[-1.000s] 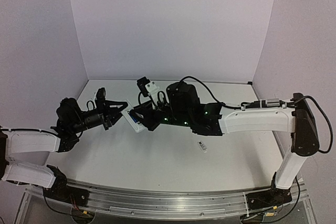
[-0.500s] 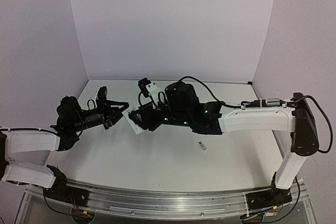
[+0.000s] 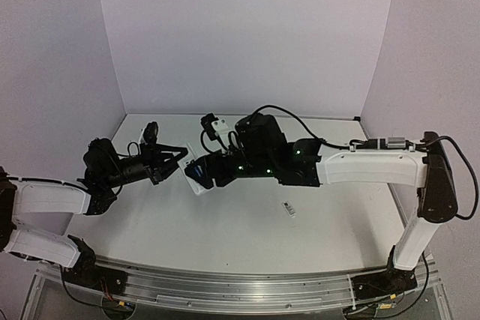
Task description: Load the batteries into the remote control
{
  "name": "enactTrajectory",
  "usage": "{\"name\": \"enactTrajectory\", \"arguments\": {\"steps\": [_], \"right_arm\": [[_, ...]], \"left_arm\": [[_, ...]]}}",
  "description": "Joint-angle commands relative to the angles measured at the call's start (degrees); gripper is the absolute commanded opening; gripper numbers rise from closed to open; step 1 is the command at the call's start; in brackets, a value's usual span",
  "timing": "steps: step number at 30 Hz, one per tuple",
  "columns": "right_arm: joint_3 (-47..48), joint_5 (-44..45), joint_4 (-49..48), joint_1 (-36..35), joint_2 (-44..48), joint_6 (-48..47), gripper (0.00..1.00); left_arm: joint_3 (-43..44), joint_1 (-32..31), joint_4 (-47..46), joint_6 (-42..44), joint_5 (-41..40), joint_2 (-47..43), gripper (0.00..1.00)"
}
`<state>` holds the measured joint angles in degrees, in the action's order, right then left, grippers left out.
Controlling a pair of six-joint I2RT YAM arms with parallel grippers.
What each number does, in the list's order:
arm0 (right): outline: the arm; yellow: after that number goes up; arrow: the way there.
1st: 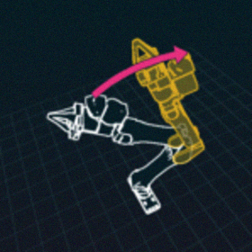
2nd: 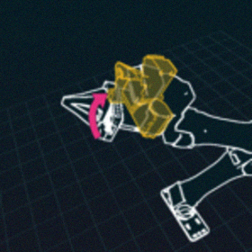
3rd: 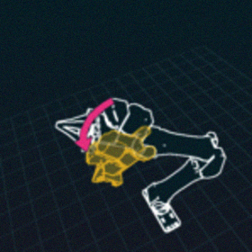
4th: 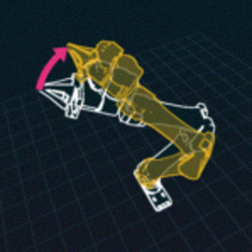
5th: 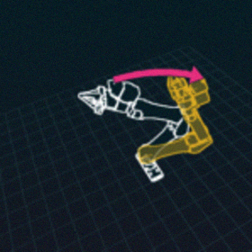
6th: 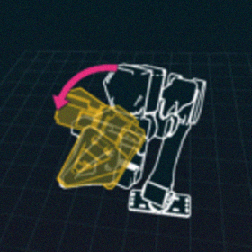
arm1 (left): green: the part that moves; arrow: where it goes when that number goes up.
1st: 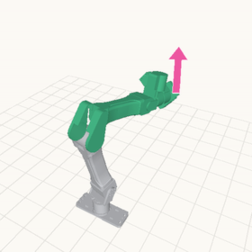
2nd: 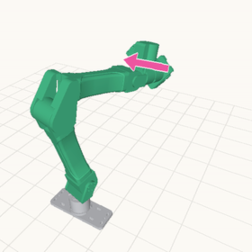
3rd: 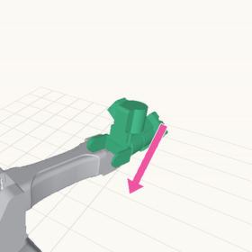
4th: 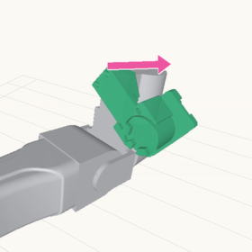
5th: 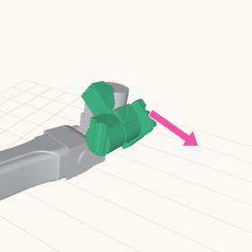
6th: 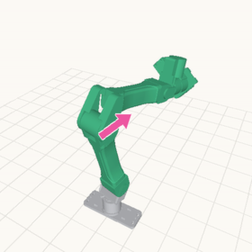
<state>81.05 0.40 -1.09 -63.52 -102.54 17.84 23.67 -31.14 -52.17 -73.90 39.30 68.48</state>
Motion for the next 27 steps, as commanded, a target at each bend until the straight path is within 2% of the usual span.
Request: {"name": "enactTrajectory", "arguments": {"steps": [1,10,18,27], "right_arm": [[2.1,-1.6,4.9,0.3,3.6,2.9,0.78],[2.5,1.8,5.0,0.2,5.1,7.5,0.83],[2.8,9.5,5.5,0.3,5.6,23.6,0.82],[2.1,10.6,5.7,0.4,5.7,37.0,0.78]], "left_arm": [[3.0,-0.1,-8.8,-0.6,1.6,1.6,0.0],[1.9,-0.1,-10.1,0.8,0.8,4.9,0.0],[0.6,-0.1,-10.6,3.6,-1.5,5.1,0.0],[-0.6,-0.1,-10.6,6.1,-4.7,4.9,0.0]]}}
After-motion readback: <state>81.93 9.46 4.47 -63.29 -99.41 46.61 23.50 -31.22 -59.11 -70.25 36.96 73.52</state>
